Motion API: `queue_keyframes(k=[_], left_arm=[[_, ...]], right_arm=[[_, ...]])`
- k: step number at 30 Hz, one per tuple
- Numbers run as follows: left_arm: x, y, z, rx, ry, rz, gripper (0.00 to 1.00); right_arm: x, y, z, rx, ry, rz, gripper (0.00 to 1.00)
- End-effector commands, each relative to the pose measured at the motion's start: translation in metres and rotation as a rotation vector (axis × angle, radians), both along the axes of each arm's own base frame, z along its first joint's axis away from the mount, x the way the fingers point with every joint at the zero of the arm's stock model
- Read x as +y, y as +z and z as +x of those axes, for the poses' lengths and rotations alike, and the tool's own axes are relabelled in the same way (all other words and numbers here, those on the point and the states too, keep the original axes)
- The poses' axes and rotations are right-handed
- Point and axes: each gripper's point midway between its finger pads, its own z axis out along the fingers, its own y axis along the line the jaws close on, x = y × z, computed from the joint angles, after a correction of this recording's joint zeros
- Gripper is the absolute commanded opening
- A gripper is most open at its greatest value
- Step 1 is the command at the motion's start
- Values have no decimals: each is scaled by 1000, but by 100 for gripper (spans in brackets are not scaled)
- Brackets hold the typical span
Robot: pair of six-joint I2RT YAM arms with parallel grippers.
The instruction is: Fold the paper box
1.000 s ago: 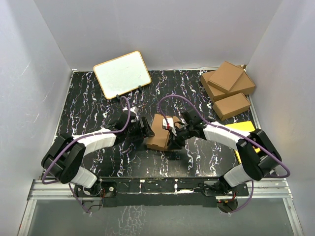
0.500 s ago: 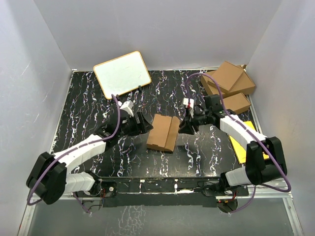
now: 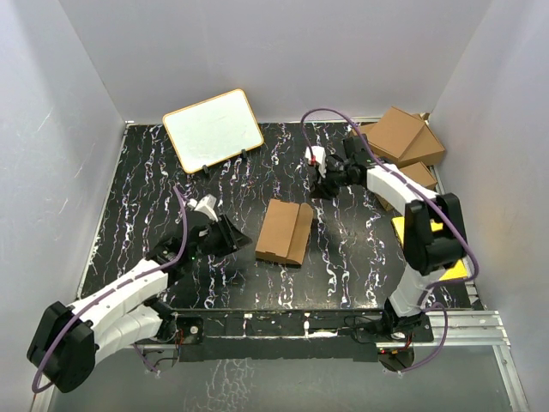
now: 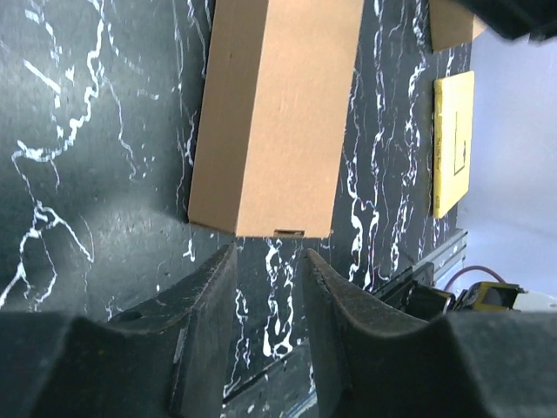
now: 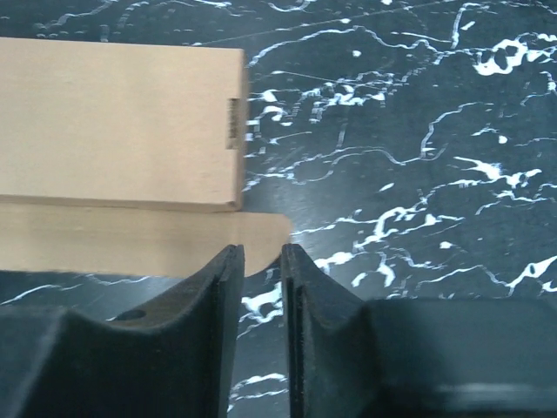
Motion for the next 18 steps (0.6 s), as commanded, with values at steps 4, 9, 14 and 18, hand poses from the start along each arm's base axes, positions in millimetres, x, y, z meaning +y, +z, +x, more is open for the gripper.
queue_keyframes(k=[4, 9, 14, 18], left_arm=[[-7, -25, -24, 171, -33, -55, 26], [-16, -42, -23, 243, -50, -44, 25], [-21, -56, -14, 274, -58, 4, 25], [-22, -65, -5, 288, -50, 50, 26]], right_arm=[[17, -10, 47, -56, 60, -75, 19], [28, -30, 50, -19, 93, -109, 15], [36, -41, 36, 2, 152, -126, 14], [39, -42, 22, 2, 200, -124, 13]])
